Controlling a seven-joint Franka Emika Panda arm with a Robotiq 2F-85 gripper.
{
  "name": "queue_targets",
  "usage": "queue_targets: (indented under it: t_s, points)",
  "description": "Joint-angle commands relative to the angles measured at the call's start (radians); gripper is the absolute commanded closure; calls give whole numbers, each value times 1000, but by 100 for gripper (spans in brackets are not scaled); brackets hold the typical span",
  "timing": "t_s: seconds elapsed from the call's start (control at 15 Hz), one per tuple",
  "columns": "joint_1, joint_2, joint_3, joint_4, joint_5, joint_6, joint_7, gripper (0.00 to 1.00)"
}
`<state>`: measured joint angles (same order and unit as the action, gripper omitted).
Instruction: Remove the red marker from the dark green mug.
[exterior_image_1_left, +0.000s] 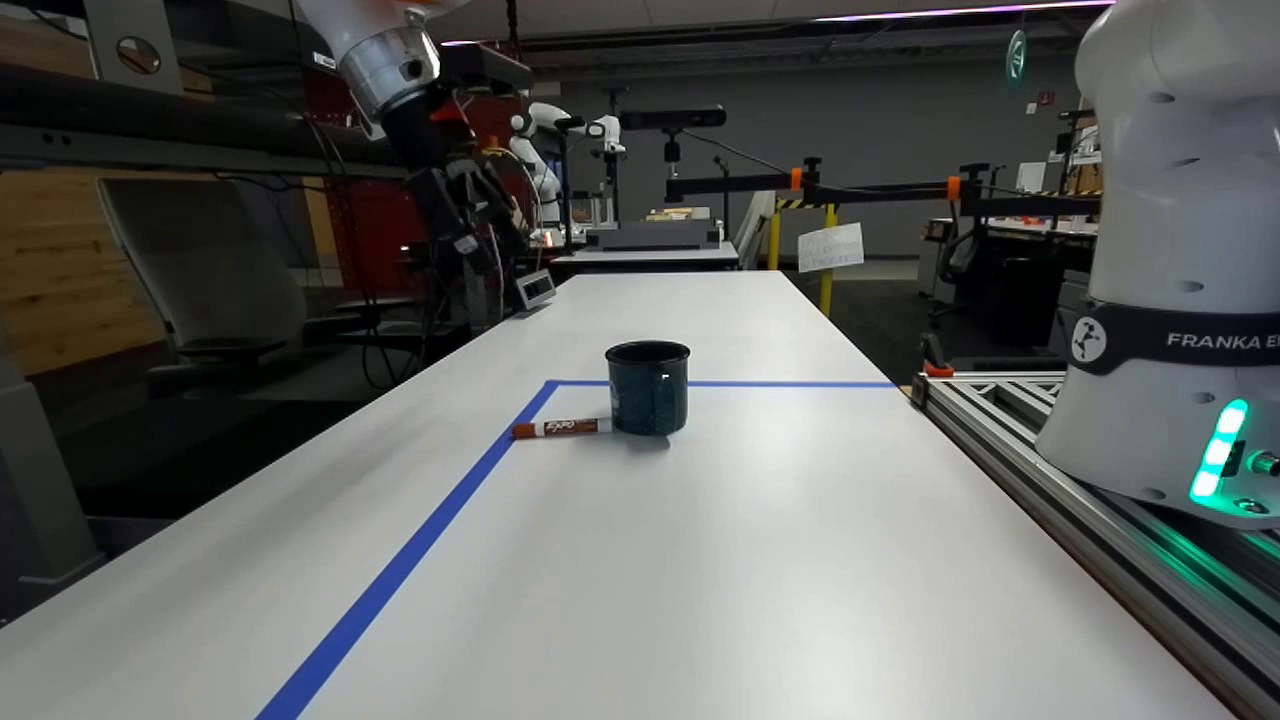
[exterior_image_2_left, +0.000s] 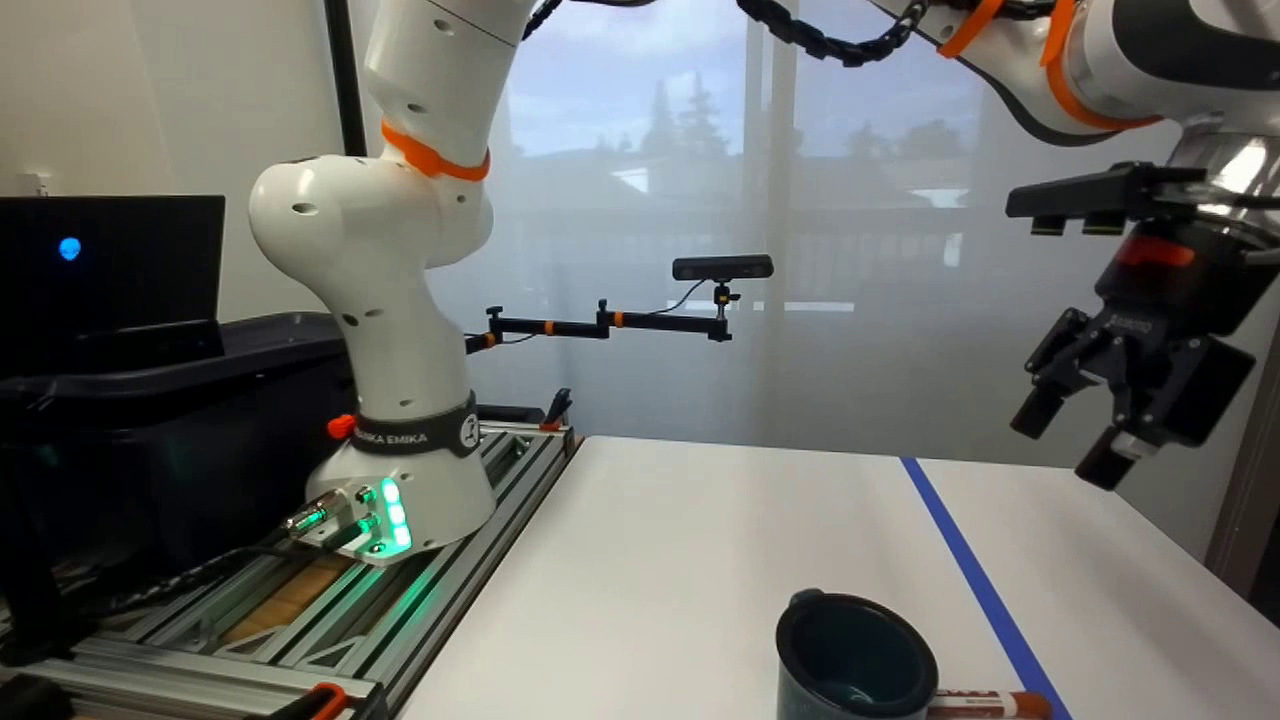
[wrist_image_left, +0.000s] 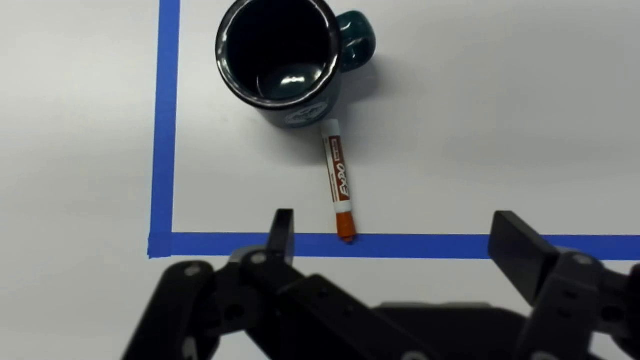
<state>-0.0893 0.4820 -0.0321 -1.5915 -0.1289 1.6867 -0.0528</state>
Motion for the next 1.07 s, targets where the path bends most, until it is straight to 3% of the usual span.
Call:
queue_targets:
  t_s: [0.0,0.2,0.27,0.53,1.0]
  points:
    - [38,-136,-5,-155,-6,24,68,0]
    - [63,-206,-5,-242,-30,83,116,0]
    - [49,-117,-4,-132,-9,24,73,0]
    - [60,-167,-3,-196,-15,56,97,0]
    - [60,-169,-4,-199,-16,57,99,0]
